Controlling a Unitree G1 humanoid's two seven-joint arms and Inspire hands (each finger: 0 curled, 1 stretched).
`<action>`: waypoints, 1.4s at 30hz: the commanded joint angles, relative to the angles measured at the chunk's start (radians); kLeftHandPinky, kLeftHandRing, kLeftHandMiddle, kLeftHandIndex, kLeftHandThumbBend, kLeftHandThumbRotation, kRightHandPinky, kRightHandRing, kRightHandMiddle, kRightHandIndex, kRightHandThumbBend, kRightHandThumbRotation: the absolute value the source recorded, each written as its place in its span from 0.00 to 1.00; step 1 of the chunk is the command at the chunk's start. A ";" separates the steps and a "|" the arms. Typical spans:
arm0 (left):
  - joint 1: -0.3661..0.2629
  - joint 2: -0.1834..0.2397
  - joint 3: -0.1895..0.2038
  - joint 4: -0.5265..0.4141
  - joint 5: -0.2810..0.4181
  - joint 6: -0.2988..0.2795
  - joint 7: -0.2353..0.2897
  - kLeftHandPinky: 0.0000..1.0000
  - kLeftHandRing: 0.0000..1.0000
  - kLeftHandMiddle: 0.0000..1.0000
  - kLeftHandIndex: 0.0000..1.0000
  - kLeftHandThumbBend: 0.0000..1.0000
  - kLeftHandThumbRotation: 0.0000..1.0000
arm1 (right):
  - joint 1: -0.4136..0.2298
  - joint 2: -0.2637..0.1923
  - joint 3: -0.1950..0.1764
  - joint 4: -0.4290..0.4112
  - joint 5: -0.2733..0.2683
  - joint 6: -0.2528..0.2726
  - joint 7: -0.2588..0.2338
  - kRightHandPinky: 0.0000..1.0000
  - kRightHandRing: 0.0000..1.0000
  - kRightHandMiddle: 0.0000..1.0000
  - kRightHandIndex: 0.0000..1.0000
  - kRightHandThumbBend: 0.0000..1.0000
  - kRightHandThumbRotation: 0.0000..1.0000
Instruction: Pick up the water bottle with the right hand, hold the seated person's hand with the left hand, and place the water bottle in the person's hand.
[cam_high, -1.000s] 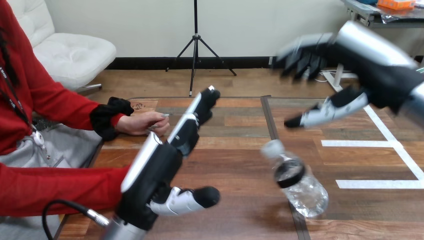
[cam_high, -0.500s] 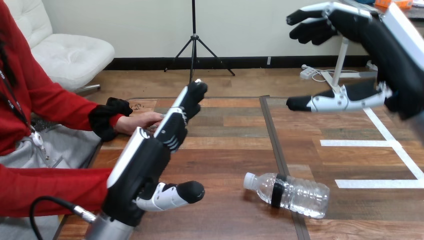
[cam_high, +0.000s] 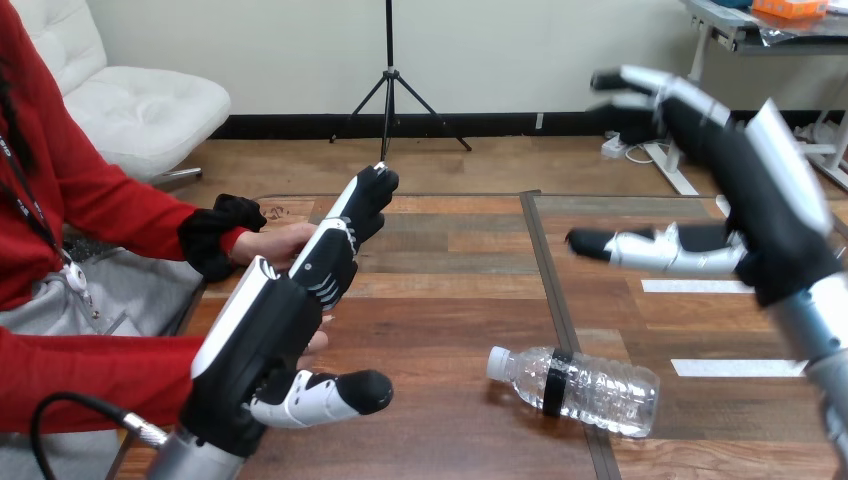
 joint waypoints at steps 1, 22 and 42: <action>-0.020 0.021 0.019 -0.063 -0.033 0.011 -0.012 1.00 1.00 1.00 1.00 1.00 0.68 | -0.022 0.036 0.018 0.004 0.000 -0.017 -0.041 0.84 0.82 0.80 0.86 1.00 0.36; -0.015 0.016 0.034 -0.079 -0.020 0.029 -0.027 1.00 1.00 1.00 1.00 1.00 0.66 | 0.017 0.057 0.060 -0.036 -0.046 0.021 -0.077 0.75 0.81 0.83 0.90 1.00 0.31; -0.025 0.002 0.016 -0.074 -0.022 0.049 -0.032 1.00 1.00 1.00 1.00 1.00 0.67 | -0.009 0.010 0.098 -0.009 -0.099 0.151 -0.024 0.82 0.84 0.83 0.87 1.00 0.28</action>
